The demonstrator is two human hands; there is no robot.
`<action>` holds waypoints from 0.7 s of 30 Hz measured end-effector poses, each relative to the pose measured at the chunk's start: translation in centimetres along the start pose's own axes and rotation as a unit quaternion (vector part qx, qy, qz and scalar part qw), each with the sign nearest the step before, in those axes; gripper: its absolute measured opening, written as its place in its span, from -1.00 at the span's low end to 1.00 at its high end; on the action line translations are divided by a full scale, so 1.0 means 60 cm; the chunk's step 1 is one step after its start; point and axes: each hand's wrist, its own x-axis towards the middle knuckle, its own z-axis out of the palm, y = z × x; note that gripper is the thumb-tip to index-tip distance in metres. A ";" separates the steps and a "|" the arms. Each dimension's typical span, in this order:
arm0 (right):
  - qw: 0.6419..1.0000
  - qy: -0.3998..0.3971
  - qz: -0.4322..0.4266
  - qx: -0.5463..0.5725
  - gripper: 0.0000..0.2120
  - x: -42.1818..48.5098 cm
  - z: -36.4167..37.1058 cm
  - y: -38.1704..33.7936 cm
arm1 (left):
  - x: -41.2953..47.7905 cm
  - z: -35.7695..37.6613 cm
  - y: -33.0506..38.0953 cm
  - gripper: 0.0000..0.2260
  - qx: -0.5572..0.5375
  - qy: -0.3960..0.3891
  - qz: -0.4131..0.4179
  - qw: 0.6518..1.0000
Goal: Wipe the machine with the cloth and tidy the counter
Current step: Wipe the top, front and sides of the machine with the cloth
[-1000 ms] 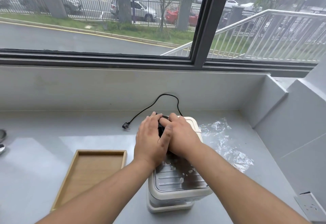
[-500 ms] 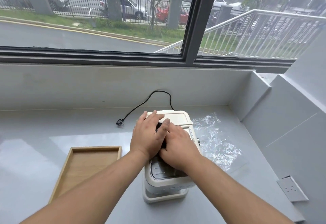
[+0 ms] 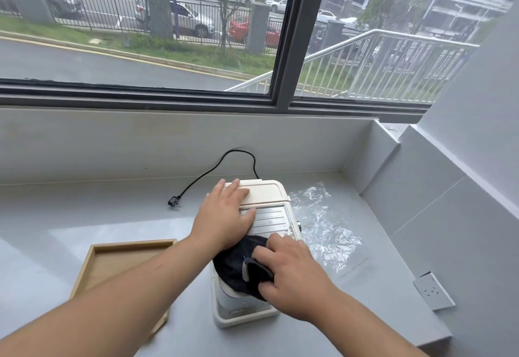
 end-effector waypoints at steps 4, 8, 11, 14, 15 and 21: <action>1.000 -0.002 0.020 0.002 -0.65 0.003 -0.011 0.021 | -0.003 0.010 0.003 -0.44 0.005 -0.003 -0.016 1.000; 0.999 0.012 0.032 0.012 -0.68 0.022 -0.007 0.037 | 0.004 0.008 0.000 -0.44 0.019 -0.031 -0.019 0.999; 0.999 0.014 0.049 0.005 -0.76 0.046 -0.011 0.055 | 0.009 0.005 -0.006 -0.44 0.022 -0.061 -0.019 0.998; 0.998 0.013 0.066 -0.004 -0.74 0.076 -0.019 0.076 | 0.015 0.002 -0.008 -0.43 0.027 -0.086 -0.020 0.996; 0.997 0.014 0.074 -0.005 -0.72 0.086 -0.022 0.082 | 0.016 0.002 -0.009 -0.44 0.031 -0.088 -0.019 0.995; 0.996 0.028 0.085 -0.010 -0.68 0.150 -0.035 0.093 | 0.016 0.011 -0.011 -0.49 0.023 -0.073 -0.028 0.997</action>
